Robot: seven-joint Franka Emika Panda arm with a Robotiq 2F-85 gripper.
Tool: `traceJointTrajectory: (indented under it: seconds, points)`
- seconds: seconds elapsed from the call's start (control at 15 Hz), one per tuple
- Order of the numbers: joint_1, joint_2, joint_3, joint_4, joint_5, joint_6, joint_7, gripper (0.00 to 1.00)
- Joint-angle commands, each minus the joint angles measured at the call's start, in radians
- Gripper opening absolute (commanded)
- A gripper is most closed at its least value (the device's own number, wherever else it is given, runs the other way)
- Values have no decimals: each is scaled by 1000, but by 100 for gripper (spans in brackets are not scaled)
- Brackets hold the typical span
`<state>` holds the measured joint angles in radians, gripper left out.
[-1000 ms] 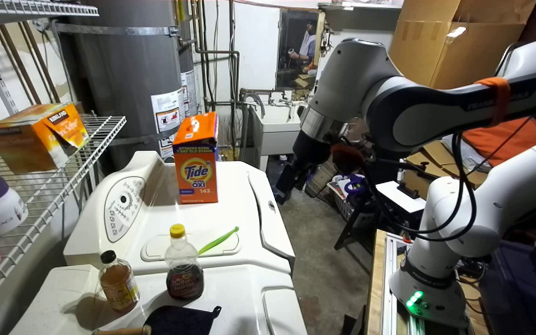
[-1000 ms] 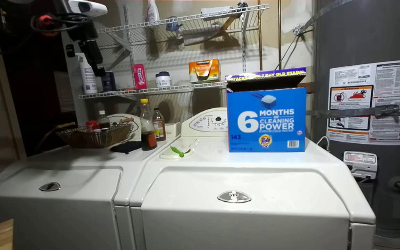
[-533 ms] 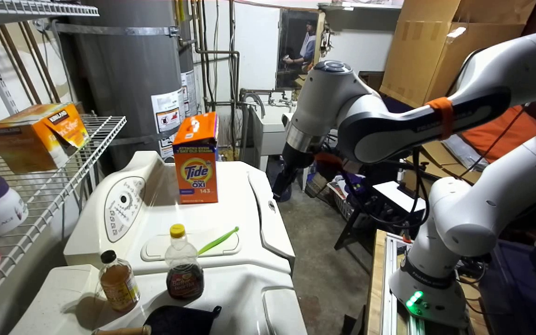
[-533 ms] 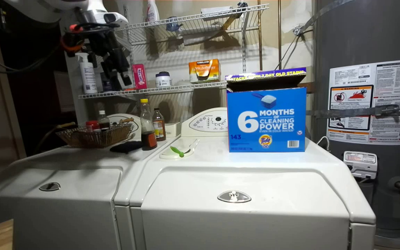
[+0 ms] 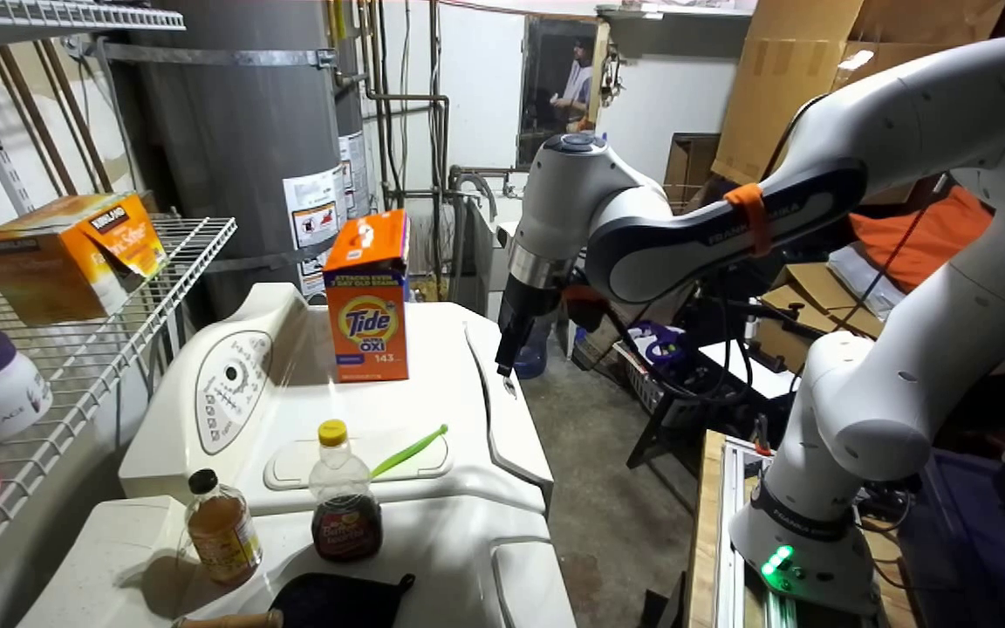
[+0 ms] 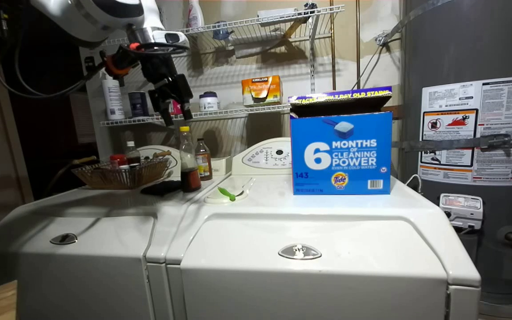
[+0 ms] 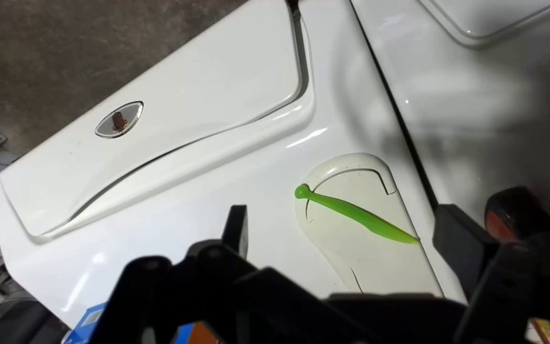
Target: Put the green object on the black pot holder.
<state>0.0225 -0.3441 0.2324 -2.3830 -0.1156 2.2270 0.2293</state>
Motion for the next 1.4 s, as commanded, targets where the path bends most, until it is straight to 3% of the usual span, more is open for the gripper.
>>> traceJointTrajectory:
  seconds: [0.0,0.27,0.47,0.73,1.13,1.2,1.33]
  points:
    - [30,19,-37,4,4,29,-43,100]
    - [50,129,-104,52,-10,118,-312,100]
    - [80,218,-151,79,55,191,-514,100]
    - [91,344,-156,113,62,275,-732,100]
    - [76,507,-110,147,14,455,-927,100]
    - [68,530,-96,152,52,507,-960,100]
    - [68,494,-100,119,25,467,-895,100]
